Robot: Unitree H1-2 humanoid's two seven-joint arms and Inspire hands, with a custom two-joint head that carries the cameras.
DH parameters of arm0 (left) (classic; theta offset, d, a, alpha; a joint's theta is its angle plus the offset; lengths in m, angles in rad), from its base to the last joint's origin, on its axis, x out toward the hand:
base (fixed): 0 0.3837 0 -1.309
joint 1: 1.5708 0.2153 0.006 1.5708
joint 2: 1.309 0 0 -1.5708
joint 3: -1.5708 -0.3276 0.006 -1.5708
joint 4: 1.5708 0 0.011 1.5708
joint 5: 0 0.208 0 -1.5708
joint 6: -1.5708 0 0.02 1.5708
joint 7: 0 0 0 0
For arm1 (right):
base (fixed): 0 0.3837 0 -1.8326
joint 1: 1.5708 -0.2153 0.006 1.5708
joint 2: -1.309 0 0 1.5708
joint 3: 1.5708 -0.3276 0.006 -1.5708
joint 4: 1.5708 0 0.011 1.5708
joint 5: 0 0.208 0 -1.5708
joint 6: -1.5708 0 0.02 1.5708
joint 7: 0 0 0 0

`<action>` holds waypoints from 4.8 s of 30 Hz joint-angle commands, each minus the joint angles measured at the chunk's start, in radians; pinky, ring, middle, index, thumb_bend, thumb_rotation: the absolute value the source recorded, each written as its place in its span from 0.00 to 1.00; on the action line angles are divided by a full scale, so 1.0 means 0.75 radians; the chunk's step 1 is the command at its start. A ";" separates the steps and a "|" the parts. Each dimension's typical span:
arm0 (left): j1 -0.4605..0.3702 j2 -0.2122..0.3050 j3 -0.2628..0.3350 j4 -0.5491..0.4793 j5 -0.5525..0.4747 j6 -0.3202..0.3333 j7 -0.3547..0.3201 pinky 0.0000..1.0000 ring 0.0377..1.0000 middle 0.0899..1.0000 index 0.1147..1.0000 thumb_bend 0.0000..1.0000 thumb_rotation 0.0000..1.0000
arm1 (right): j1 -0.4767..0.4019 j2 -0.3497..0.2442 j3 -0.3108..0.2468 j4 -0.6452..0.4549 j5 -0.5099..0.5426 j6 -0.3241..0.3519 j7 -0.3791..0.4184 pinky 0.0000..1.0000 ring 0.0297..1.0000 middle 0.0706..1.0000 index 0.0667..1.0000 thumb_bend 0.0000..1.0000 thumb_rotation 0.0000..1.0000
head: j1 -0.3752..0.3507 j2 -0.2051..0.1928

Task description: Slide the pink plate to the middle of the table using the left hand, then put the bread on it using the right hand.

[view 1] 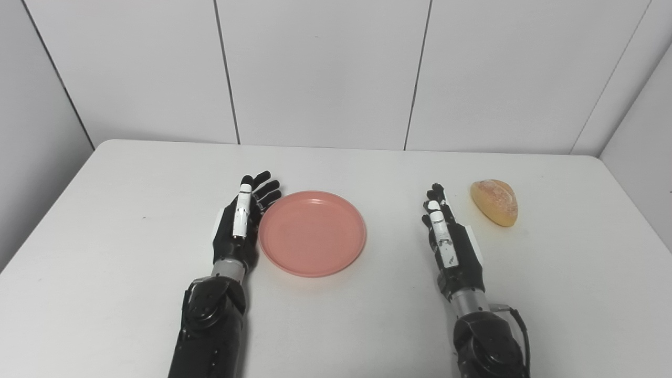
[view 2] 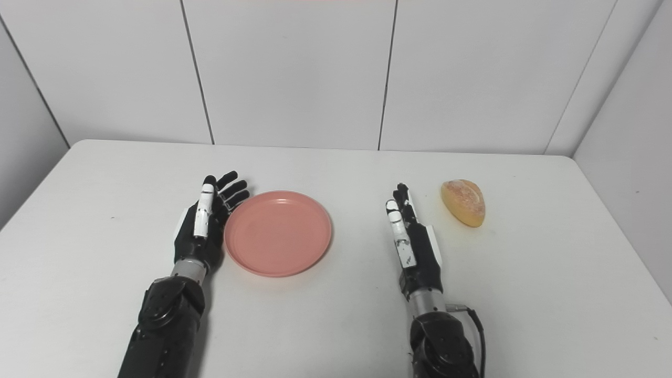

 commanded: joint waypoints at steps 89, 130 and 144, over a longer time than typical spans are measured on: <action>0.065 0.020 -0.148 -0.020 0.128 -0.369 -0.059 0.96 0.93 0.90 0.88 0.41 1.00 | -0.415 -0.506 0.117 0.490 -0.958 0.159 -0.422 0.72 0.81 0.86 0.88 0.64 0.25 | -0.138 0.032; 0.058 0.009 -0.206 -0.029 0.170 -0.322 -0.063 0.98 0.96 0.93 0.92 0.43 1.00 | -0.372 -0.463 0.163 0.349 -0.843 -0.194 -0.712 0.39 0.45 0.49 0.46 0.50 0.13 | 0.015 0.050; 0.054 -0.031 -0.207 -0.045 0.190 -0.295 -0.024 0.98 0.96 0.93 0.91 0.39 1.00 | -0.254 -0.321 0.196 -0.104 -0.781 -0.099 -0.384 0.36 0.42 0.50 0.46 0.50 0.13 | 0.093 0.060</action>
